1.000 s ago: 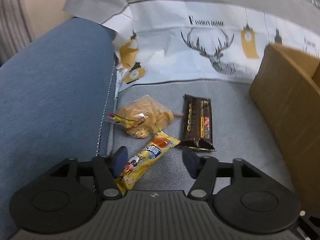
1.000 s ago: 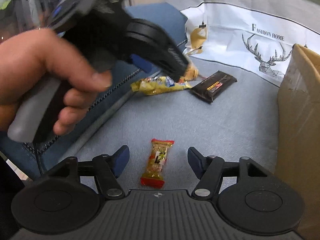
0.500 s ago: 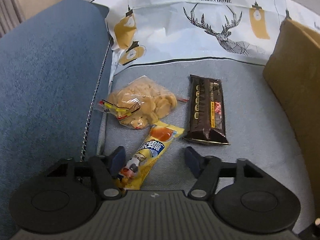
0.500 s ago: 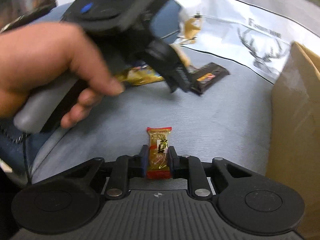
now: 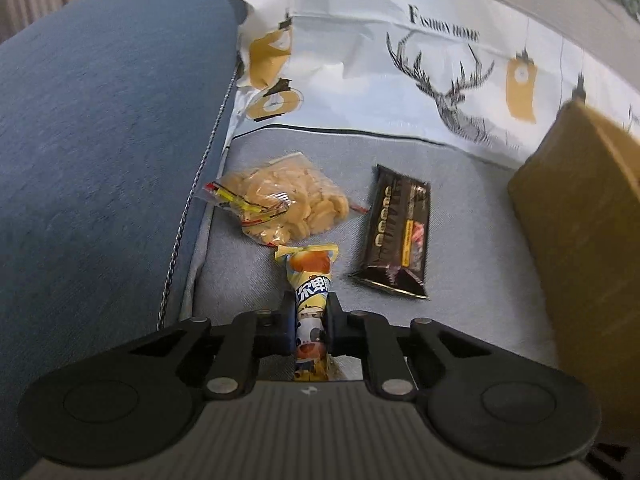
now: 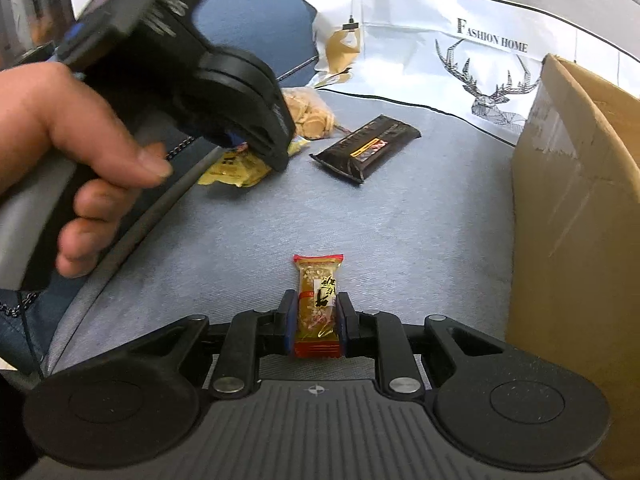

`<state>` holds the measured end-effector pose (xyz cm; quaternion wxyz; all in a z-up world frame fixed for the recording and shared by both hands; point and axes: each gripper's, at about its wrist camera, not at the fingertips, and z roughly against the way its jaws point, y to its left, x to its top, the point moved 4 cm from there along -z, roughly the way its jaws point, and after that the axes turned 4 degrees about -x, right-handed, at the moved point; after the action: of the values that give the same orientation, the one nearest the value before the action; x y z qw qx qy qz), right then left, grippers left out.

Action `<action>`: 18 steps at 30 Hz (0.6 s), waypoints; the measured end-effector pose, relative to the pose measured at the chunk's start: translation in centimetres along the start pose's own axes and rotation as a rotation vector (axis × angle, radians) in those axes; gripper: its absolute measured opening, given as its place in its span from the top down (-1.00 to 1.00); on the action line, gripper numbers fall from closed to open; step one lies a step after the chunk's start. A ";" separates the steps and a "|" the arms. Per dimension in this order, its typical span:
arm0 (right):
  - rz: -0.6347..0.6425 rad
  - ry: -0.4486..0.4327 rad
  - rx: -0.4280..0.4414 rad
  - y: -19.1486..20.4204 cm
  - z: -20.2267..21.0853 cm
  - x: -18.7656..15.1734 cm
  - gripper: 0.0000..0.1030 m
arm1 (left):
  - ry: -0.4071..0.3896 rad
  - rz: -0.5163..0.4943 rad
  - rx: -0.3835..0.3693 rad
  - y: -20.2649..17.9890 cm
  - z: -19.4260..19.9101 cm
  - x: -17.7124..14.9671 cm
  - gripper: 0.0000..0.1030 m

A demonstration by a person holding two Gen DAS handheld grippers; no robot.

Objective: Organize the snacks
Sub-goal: 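Close the left tool on the yellow stick snack while the right tool grasps the small gold candy, then lift the yellow stick snack with the left tool while the right tool carries the gold candy to the box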

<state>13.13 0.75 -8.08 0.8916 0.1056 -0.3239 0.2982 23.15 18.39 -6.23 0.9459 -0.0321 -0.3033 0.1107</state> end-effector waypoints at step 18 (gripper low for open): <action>-0.013 0.019 0.011 -0.8 1.0 -0.9 0.59 | 0.081 0.086 -0.107 -3.2 4.2 -4.7 0.71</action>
<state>12.54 -0.65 -7.90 0.8960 0.1101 -0.3132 0.2949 17.54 14.20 -5.06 0.9487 -0.1001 -0.2686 0.1334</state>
